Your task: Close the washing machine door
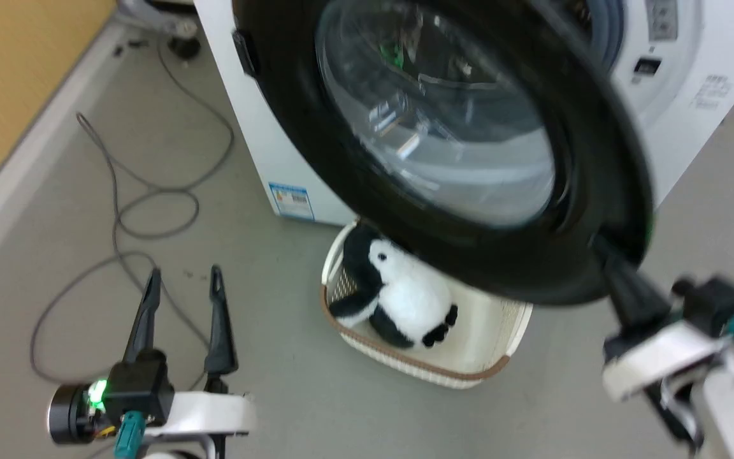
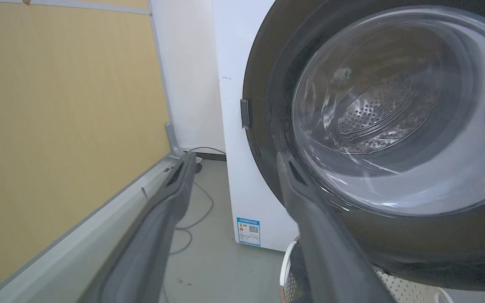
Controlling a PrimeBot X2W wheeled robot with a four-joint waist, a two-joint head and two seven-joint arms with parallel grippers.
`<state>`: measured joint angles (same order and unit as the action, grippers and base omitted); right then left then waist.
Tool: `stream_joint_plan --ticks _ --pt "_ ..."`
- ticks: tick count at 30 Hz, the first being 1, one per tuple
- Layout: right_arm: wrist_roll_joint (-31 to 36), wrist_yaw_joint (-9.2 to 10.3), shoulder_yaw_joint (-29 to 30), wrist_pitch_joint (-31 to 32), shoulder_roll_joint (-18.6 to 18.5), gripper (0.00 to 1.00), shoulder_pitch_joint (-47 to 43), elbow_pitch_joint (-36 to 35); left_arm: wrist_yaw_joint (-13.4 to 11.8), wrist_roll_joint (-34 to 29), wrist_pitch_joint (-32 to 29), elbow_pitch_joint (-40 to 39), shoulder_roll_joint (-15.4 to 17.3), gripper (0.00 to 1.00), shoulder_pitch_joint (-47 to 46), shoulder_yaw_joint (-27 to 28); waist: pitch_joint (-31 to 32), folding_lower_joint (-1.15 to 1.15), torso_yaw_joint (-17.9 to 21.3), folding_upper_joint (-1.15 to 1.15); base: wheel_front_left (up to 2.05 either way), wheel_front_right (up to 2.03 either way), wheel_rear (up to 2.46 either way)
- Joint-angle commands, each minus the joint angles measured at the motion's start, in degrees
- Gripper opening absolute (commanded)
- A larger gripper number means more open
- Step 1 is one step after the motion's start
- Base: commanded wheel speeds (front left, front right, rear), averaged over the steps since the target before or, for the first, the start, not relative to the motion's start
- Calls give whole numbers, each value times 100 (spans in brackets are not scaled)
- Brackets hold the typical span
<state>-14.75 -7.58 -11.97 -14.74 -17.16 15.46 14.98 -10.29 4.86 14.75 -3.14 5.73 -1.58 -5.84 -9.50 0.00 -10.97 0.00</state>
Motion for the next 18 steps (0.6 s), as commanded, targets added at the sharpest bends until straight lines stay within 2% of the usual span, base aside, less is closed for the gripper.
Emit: stream_joint_plan --ticks 1,10,18 --pt "11 9 54 -26 -47 0 340 105 43 -47 25 -33 -47 100 -158 10 -273 0 24 0 0 0 0" --pt "217 9 402 -26 -399 0 2086 1025 142 -85 25 -53 -199 100 -679 -44 -1038 0 -76 0 0 0 0" --pt "377 9 517 -26 -716 0 3147 1868 145 -47 25 -49 -262 100 -855 -82 -1327 0 -214 0 0 0 0"
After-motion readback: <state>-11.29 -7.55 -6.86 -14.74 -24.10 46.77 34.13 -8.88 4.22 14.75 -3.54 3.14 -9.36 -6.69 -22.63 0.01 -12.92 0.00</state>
